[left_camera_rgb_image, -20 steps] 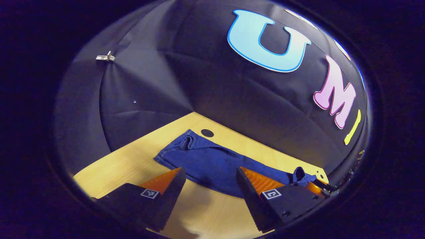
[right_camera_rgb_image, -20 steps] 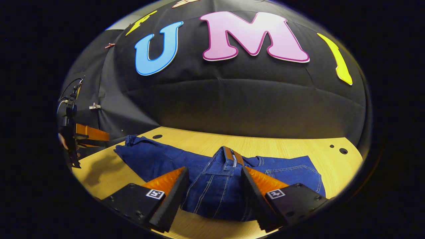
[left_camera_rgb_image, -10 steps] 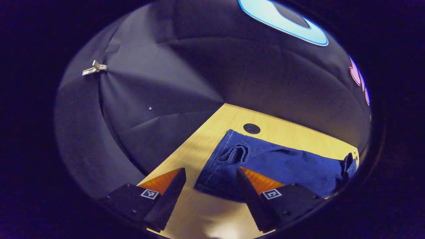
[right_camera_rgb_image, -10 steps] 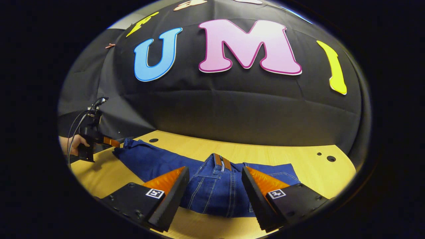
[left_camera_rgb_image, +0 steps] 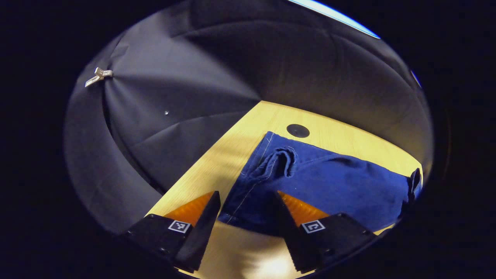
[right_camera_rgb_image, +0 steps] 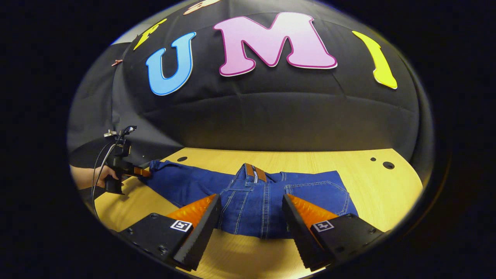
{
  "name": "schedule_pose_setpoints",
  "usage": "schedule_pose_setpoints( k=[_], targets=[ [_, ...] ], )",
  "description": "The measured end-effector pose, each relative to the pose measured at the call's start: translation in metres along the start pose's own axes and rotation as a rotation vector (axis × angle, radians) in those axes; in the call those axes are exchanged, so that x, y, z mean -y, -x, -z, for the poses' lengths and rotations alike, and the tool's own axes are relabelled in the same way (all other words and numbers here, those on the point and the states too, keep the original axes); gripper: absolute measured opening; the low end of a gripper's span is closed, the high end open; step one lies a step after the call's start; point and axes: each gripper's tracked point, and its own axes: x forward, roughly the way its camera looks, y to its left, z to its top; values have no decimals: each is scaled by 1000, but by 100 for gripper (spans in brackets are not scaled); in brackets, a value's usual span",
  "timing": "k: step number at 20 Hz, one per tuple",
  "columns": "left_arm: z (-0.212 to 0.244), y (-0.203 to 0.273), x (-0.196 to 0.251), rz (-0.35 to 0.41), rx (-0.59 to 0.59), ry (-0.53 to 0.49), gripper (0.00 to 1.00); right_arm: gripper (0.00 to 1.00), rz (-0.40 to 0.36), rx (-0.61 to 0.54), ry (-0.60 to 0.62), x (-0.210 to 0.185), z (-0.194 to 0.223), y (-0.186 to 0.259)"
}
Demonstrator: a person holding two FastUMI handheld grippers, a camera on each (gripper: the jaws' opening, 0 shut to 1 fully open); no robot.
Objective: Grasp the waist and the cuffs of the jeans and fold them to make the two legs overlap; first hold the waist and fold one-third of the jeans toward the cuffs, then hold the cuffs and fold the remaining one-third in the same direction to finish folding.
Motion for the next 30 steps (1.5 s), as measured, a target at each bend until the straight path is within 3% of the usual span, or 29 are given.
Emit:
schedule_pose_setpoints(
  k=[2, 4, 8, 11, 16, 19, 30],
  targets=[
    [4, 1, 9, 33, -3, 42, 62, 96, 4, -9, -10, 4, 2, -3],
    [6, 9, 14, 69, -12, 67, 37, 96, 4, -24, -23, 6, 5, -4],
    [8, 14, 22, 144, -23, 65, 22, 96, 21, -21, -13, 12, 3, -7],
    [0, 13, 29, 135, 16, 147, 9, 96, 29, -17, -18, 18, -2, -7],
    [-31, 34, 44, 168, 116, 185, 6, 96, 66, 14, 5, 44, -18, 1],
    [-66, 78, 77, 223, 215, 146, 6, 96, 101, 26, 22, 59, -28, 6],
    [-125, 235, 305, 496, 338, -11, 6, 96, 283, 33, 34, 147, -49, 49]
  ],
)
